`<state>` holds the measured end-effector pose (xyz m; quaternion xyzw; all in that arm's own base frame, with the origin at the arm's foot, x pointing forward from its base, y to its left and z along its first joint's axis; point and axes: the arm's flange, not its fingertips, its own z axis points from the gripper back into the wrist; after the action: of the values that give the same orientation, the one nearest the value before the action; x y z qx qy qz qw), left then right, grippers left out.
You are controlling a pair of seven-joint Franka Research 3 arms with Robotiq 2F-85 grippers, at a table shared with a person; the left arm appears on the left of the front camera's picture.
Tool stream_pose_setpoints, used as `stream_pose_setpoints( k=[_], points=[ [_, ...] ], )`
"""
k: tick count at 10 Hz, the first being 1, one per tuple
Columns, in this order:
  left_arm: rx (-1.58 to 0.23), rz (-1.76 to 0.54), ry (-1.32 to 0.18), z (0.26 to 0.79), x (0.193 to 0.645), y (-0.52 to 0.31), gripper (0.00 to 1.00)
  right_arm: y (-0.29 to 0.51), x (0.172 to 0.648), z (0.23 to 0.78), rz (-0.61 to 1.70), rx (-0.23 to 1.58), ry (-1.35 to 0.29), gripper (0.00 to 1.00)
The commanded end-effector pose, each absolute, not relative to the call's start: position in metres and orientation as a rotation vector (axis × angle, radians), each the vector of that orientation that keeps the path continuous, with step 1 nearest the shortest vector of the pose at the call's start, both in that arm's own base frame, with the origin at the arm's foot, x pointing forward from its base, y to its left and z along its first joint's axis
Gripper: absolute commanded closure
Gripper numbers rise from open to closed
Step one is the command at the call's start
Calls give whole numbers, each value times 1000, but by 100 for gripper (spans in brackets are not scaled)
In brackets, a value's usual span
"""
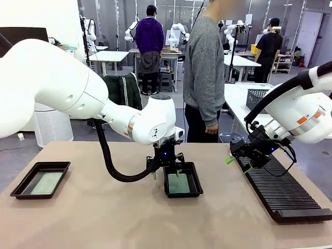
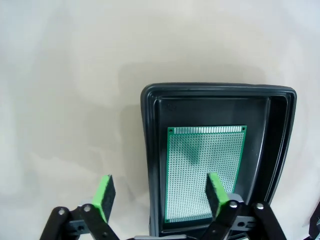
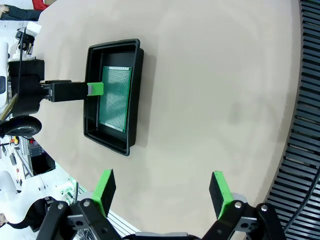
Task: Inspect and transfer BCBs to ESD trays.
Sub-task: Pick up the ESD tray and place it on the left side of the table.
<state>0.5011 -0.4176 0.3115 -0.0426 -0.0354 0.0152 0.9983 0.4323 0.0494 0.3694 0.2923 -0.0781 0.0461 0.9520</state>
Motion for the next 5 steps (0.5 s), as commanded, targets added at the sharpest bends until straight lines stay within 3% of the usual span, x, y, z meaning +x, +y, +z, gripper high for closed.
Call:
stream_pose_setpoints(
  k=[1,3,4,5],
  points=[
    [-47,39,-115,309,490,-411,37,50,431,369,92,593,-160,0],
    [-43,35,-118,309,489,-411,85,50,431,369,92,593,-160,0],
    [-42,35,-119,309,489,-410,100,50,431,369,92,593,-160,0],
    [-37,33,-128,310,488,-410,100,50,431,369,92,593,-160,0]
  ],
)
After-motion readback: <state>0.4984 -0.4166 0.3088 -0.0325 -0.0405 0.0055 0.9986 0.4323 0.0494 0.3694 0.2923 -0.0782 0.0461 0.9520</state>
